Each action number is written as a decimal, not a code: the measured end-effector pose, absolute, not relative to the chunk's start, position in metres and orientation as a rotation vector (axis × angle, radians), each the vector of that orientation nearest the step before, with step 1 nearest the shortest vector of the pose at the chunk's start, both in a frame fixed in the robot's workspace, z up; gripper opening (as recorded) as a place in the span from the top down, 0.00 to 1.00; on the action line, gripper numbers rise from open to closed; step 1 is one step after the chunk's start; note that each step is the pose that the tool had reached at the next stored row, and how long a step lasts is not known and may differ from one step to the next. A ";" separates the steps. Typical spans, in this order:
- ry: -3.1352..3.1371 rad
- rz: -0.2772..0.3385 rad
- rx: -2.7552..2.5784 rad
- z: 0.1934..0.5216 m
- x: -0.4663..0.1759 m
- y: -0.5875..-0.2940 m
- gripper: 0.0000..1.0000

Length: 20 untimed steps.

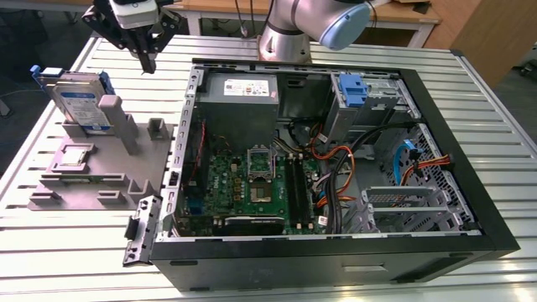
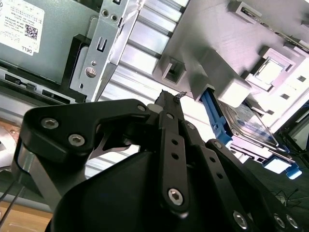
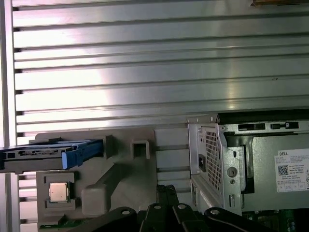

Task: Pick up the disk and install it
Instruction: 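Reach for the disk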

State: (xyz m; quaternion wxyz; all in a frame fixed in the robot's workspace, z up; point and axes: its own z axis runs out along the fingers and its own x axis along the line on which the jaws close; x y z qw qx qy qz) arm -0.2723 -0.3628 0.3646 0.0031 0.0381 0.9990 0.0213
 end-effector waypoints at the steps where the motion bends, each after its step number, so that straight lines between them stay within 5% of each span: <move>1: 3.132 0.067 0.119 0.365 -0.272 -0.363 0.90; 20: 3.132 0.067 0.120 0.364 -0.280 -0.363 0.90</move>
